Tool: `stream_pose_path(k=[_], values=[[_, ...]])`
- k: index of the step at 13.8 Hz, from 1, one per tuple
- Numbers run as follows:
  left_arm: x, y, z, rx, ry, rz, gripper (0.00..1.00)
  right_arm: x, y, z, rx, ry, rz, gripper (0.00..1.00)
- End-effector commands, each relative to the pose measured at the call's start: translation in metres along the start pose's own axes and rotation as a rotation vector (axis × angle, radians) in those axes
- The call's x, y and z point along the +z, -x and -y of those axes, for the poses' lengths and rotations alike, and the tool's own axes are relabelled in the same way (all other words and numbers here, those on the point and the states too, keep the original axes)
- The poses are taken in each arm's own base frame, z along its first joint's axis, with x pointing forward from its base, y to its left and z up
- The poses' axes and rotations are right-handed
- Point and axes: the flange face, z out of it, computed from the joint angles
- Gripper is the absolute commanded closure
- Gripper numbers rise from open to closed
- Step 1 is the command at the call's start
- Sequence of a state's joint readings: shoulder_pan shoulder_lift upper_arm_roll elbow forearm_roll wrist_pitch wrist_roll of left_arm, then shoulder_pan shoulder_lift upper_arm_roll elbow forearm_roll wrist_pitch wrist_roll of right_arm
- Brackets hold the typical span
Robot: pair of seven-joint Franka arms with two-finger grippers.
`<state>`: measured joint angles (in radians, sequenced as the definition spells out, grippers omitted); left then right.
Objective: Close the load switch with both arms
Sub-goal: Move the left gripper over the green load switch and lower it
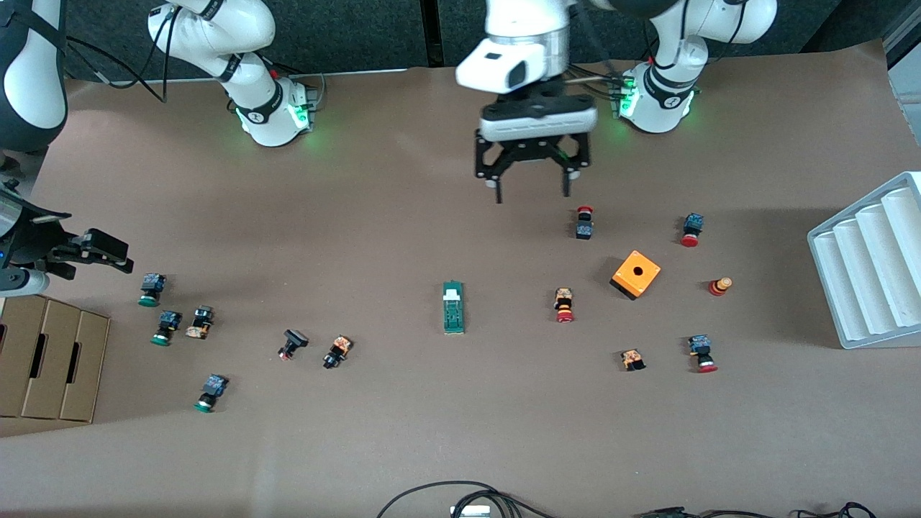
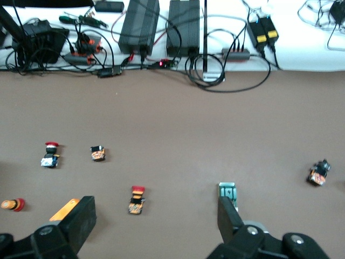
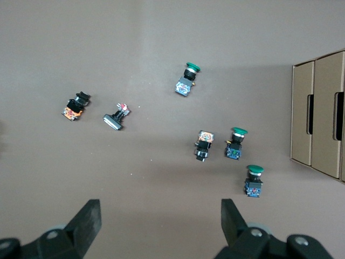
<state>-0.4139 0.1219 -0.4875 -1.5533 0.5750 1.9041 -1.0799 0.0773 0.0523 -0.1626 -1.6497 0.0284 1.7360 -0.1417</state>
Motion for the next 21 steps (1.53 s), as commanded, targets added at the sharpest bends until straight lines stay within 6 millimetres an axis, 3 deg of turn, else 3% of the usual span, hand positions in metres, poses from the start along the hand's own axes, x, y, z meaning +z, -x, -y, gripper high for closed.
stream_pose_path(k=[1, 5, 11, 15, 16, 19, 21], values=[[-0.001, 0.039, -0.03, -0.028, -0.013, -0.095, 0.0, -0.004, -0.003, 0.001, 0.006, -0.021, -0.008, 0.01], [0.019, 0.092, -0.064, -0.007, -0.04, -0.175, 0.0, -0.004, -0.004, 0.007, -0.004, -0.02, -0.006, 0.01], [0.086, 0.177, -0.121, -0.071, -0.037, -0.327, 0.0, -0.004, -0.004, 0.008, -0.007, -0.017, -0.007, 0.01], [0.147, 0.211, -0.134, -0.095, -0.033, -0.414, 0.0, -0.005, -0.004, 0.007, -0.007, -0.02, -0.009, 0.01], [0.154, 0.233, -0.145, -0.062, -0.004, -0.458, 0.0, -0.004, -0.004, 0.007, -0.007, -0.02, -0.007, 0.01], [0.19, 0.276, -0.157, -0.113, 0.028, -0.508, 0.0, -0.005, -0.004, 0.007, -0.011, -0.021, -0.009, 0.01], [0.21, 0.295, -0.157, -0.11, -0.003, -0.54, 0.0, -0.005, -0.004, 0.01, -0.011, -0.02, -0.009, 0.01]])
